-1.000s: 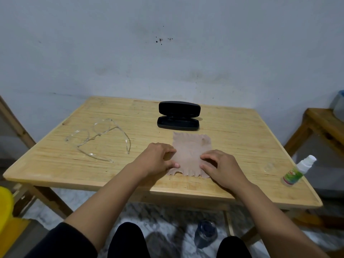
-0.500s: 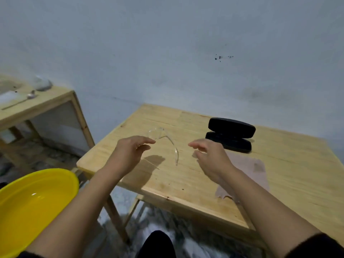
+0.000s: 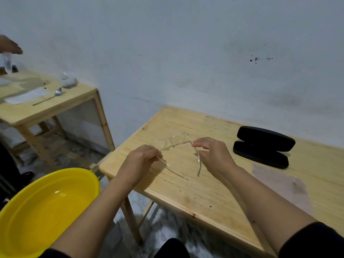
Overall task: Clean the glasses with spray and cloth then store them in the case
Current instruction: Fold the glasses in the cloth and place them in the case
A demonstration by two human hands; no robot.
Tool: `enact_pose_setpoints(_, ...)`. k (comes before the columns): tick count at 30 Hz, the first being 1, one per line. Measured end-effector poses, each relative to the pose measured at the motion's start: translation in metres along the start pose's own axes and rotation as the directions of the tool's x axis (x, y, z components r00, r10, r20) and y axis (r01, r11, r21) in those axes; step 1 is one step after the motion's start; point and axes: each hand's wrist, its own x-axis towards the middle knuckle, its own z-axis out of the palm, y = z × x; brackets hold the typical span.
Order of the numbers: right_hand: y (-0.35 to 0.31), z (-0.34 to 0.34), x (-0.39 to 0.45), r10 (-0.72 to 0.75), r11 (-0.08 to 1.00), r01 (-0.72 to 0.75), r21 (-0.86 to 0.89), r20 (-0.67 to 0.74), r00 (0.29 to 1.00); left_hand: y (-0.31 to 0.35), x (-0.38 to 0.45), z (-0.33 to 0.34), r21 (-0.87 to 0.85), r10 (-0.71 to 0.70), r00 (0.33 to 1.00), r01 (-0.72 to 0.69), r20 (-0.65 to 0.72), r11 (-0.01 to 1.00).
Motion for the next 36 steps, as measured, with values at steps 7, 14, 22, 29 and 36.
enact_pose_setpoints(7, -0.010, -0.005, 0.003, -0.053, 0.993, 0.060, 0.105, -0.066, 0.996, 0.004, 0.009, 0.000, -0.093, -0.029, 0.974, 0.008, -0.225, 0.996)
enact_pose_setpoints(14, -0.015, -0.053, -0.010, -0.004, 0.981, 0.043, 0.190, -0.199, 0.980, 0.039, 0.027, -0.002, -0.361, -0.202, 0.924, 0.076, -0.326, 0.929)
enact_pose_setpoints(22, 0.005, -0.133, -0.080, 0.099, 0.968, 0.008, 0.250, -0.411, 0.906, 0.119, 0.053, 0.041, -0.713, -0.337, 0.937, 0.175, -0.090, 0.679)
enact_pose_setpoints(29, 0.043, -0.185, -0.147, 0.204, 0.973, -0.108, 0.204, -0.541, 0.816, 0.184, 0.061, 0.091, -0.762, -0.196, 0.974, 0.211, 0.112, 0.613)
enact_pose_setpoints(36, 0.058, -0.189, -0.170, 0.301, 0.943, -0.161, 0.290, -0.546, 0.781, 0.203, 0.059, 0.111, -0.719, -0.156, 0.974, 0.228, 0.166, 0.657)
